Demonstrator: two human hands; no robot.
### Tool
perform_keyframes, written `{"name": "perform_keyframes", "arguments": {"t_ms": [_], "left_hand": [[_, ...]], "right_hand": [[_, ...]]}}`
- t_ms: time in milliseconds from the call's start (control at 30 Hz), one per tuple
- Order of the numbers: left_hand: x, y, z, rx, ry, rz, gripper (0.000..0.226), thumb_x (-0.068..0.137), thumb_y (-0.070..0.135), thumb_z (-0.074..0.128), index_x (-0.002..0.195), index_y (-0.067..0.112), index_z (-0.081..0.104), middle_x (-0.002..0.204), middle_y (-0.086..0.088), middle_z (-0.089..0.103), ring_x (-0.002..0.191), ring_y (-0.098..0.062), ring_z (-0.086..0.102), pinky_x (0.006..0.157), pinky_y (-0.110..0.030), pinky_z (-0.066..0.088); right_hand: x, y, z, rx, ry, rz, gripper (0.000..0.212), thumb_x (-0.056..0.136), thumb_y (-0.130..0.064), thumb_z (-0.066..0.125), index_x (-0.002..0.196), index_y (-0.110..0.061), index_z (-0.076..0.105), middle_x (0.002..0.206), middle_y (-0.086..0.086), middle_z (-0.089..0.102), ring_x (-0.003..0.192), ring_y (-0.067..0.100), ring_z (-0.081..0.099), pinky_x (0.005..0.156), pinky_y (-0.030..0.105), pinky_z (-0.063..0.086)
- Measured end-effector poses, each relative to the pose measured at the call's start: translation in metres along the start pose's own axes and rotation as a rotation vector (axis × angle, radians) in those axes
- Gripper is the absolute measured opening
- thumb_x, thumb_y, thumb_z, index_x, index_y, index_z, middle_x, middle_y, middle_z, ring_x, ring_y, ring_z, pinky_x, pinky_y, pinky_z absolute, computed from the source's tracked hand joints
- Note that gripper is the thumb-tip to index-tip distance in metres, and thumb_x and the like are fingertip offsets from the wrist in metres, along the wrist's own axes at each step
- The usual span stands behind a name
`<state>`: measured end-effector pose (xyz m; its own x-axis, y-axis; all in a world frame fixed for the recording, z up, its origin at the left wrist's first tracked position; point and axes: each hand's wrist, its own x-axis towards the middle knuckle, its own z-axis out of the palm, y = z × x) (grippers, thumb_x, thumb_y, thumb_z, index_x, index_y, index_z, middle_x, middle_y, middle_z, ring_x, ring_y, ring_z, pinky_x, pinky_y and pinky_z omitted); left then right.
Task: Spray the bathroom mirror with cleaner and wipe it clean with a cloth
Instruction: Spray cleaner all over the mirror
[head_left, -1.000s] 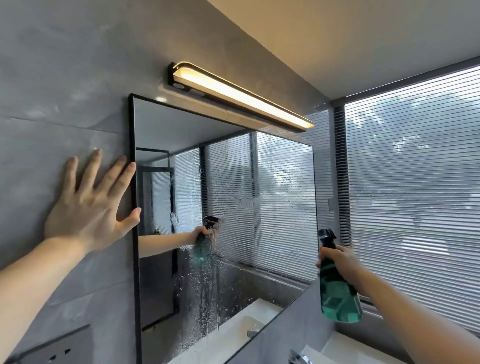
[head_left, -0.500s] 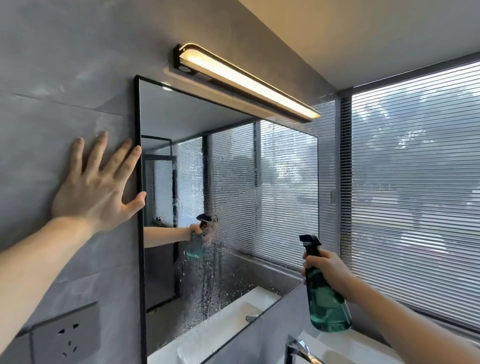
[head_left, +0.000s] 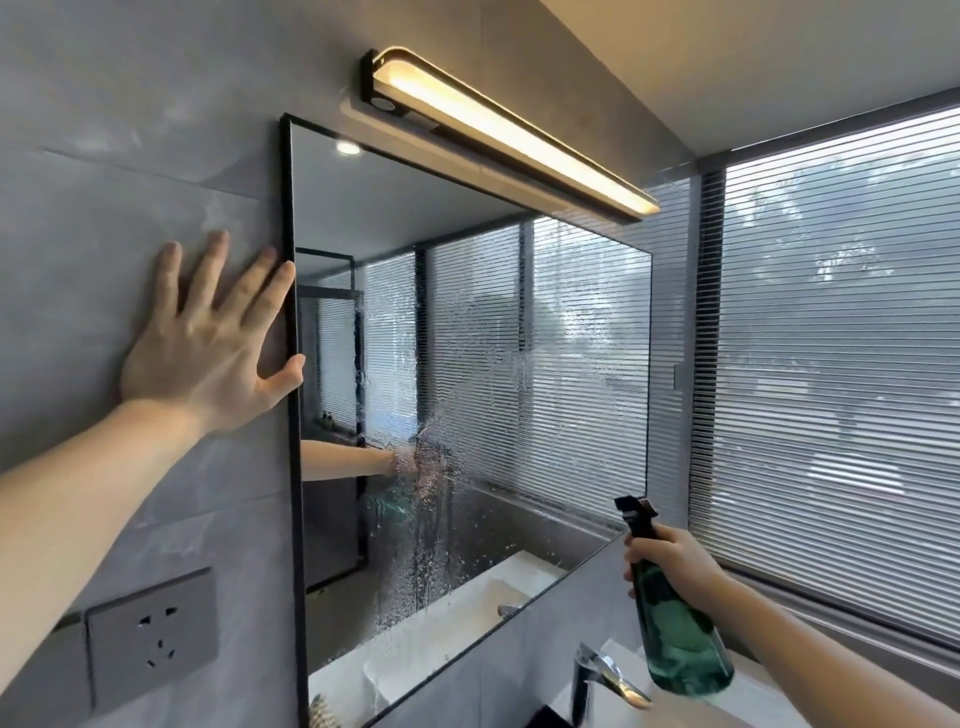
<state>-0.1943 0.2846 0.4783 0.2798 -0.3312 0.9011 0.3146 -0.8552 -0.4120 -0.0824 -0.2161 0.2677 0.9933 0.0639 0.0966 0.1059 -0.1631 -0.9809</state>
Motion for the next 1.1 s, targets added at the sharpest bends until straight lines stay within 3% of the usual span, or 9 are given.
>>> {"name": "perform_keyframes", "arguments": {"t_ms": [100, 233, 467, 600, 700, 867, 1100], "left_hand": [[0.000, 0.000, 0.000, -0.005, -0.001, 0.000, 0.098, 0.087, 0.065, 0.037, 0.168, 0.011, 0.021, 0.171, -0.014, 0.030, 0.159, -0.049, 0.013, 0.127, -0.070, 0.002], [0.000, 0.001, 0.000, -0.011, 0.007, -0.001, 0.098, 0.088, 0.065, 0.036, 0.168, 0.011, 0.021, 0.171, -0.015, 0.031, 0.159, -0.049, 0.013, 0.127, -0.069, 0.000], [0.000, 0.000, 0.001, -0.006, -0.007, 0.001, 0.098, 0.087, 0.066, 0.036, 0.168, 0.012, 0.020, 0.171, -0.014, 0.030, 0.160, -0.047, 0.010, 0.128, -0.067, -0.002], [0.000, 0.000, 0.001, -0.020, -0.003, 0.001, 0.098, 0.088, 0.067, 0.035, 0.168, 0.012, 0.020, 0.171, -0.014, 0.030, 0.160, -0.035, -0.002, 0.128, -0.065, -0.005], [-0.001, 0.001, 0.001, -0.033, 0.016, -0.004, 0.097, 0.088, 0.065, 0.036, 0.168, 0.011, 0.022, 0.170, -0.016, 0.032, 0.160, -0.032, -0.004, 0.128, -0.064, -0.007], [-0.001, 0.001, 0.002, -0.026, 0.025, -0.008, 0.097, 0.089, 0.065, 0.035, 0.168, 0.011, 0.022, 0.170, -0.016, 0.033, 0.160, -0.033, -0.002, 0.128, -0.064, -0.006], [-0.003, 0.002, 0.004, -0.028, 0.063, -0.010, 0.094, 0.091, 0.064, 0.036, 0.168, 0.012, 0.021, 0.170, -0.015, 0.034, 0.160, -0.031, -0.002, 0.128, -0.066, -0.001]], "right_hand": [[0.004, 0.006, -0.003, 0.013, -0.003, 0.001, 0.059, 0.047, -0.027, 0.081, 0.092, 0.008, 0.065, 0.071, 0.022, 0.067, 0.072, 0.040, 0.069, 0.072, 0.057, 0.062], [0.001, 0.010, -0.004, -0.039, -0.041, 0.046, 0.059, 0.060, -0.020, 0.076, 0.110, 0.010, 0.068, 0.075, 0.025, 0.071, 0.069, 0.037, 0.072, 0.070, 0.050, 0.063], [-0.007, 0.019, 0.010, -0.111, -0.065, 0.048, 0.055, 0.064, -0.018, 0.075, 0.108, 0.014, 0.064, 0.076, 0.022, 0.068, 0.072, 0.037, 0.072, 0.078, 0.061, 0.062], [-0.002, 0.024, 0.009, -0.138, 0.039, 0.023, 0.039, 0.076, -0.017, 0.078, 0.103, 0.009, 0.066, 0.077, 0.022, 0.075, 0.074, 0.041, 0.072, 0.083, 0.064, 0.060], [0.008, 0.031, 0.001, -0.136, 0.167, 0.018, 0.021, 0.089, -0.012, 0.076, 0.105, -0.001, 0.072, 0.079, 0.017, 0.079, 0.086, 0.045, 0.077, 0.088, 0.065, 0.061], [0.014, 0.027, -0.015, -0.122, 0.320, 0.045, 0.015, 0.089, -0.023, 0.076, 0.098, -0.011, 0.075, 0.076, 0.008, 0.080, 0.086, 0.039, 0.077, 0.083, 0.051, 0.062], [0.019, 0.029, -0.025, -0.093, 0.372, 0.047, 0.014, 0.091, -0.024, 0.075, 0.094, -0.010, 0.077, 0.075, 0.009, 0.080, 0.077, 0.034, 0.075, 0.079, 0.045, 0.061]]}}
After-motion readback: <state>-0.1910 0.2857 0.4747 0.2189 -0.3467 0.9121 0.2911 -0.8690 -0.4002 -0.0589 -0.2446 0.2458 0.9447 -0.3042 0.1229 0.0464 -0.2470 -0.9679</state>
